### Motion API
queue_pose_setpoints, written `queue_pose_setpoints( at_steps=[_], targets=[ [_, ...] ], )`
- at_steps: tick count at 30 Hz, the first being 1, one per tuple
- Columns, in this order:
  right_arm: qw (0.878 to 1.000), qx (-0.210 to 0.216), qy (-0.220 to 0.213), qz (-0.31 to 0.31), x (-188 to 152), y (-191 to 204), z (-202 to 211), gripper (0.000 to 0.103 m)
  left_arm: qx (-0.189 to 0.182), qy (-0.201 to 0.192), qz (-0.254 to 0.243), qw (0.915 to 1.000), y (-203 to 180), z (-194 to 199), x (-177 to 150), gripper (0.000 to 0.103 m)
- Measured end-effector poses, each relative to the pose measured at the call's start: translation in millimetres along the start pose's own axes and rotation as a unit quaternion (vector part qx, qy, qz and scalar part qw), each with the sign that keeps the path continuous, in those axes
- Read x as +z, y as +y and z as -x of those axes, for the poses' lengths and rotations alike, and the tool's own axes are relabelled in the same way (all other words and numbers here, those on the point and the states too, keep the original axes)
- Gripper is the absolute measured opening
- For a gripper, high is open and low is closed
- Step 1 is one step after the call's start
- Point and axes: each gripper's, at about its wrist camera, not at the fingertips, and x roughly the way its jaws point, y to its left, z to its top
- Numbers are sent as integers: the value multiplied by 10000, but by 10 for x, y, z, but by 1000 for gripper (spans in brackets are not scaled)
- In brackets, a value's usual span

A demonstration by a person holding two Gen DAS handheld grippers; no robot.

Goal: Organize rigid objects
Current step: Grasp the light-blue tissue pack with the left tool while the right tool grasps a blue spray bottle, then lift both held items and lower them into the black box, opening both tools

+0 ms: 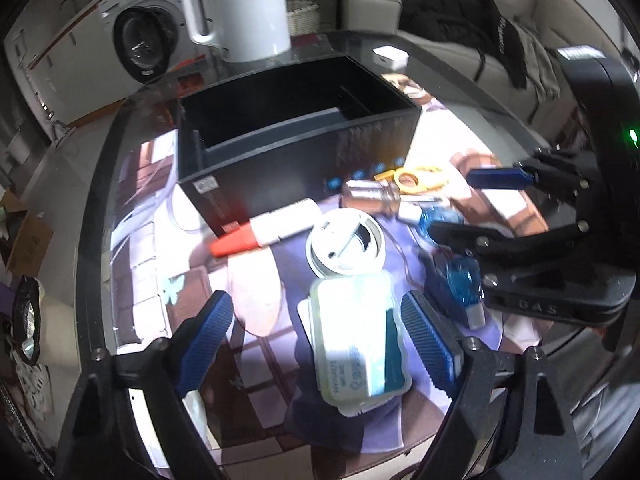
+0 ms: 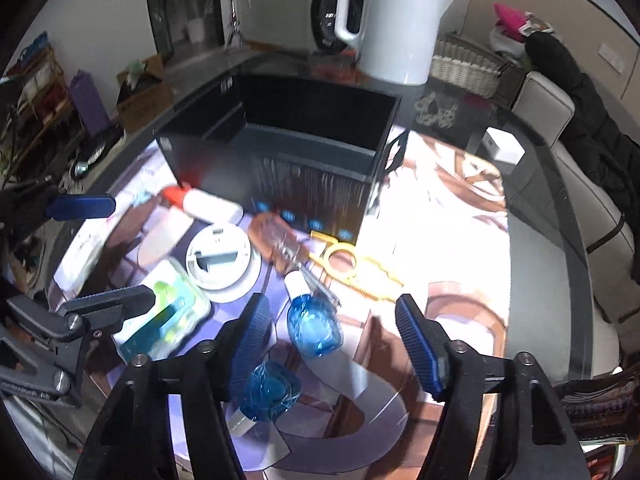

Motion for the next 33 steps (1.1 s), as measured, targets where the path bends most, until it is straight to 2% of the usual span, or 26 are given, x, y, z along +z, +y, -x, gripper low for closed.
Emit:
queue_pose_setpoints(
  at_steps=[2, 7, 9, 10, 12, 13, 20, 33],
  targets=[
    [9999, 0, 103, -5, -19, -12, -58, 62, -2, 136, -147, 9998, -75, -60, -27, 86],
    [9995, -30, 320, 56, -43, 0, -193, 51, 100, 334, -244, 9991, -115, -158, -74, 85],
    [9995, -57, 292, 87, -33, 19, -191, 49, 45, 410, -251, 9988, -127, -176, -82, 73],
    [9995, -36, 295, 113, -31, 34, -184, 44, -6, 422, -241, 9988, -130, -165, -98, 71],
    [9994, 46, 317, 114, -42, 71, -157, 37, -123, 416, -245, 9988, -132, -134, -107, 57],
    [9993, 84, 337, 129, -39, 88, -153, 33, -134, 407, -264, 9987, -142, -120, -105, 56],
    [9988, 333, 352, 96, -57, 127, -127, 33, -60, 349, -217, 9991, -80, -49, -109, 55],
    [9982, 567, -163, 67, -2, 187, 140, 32, 76, -159, -189, 9997, 2, 192, -14, 54]
  ],
)
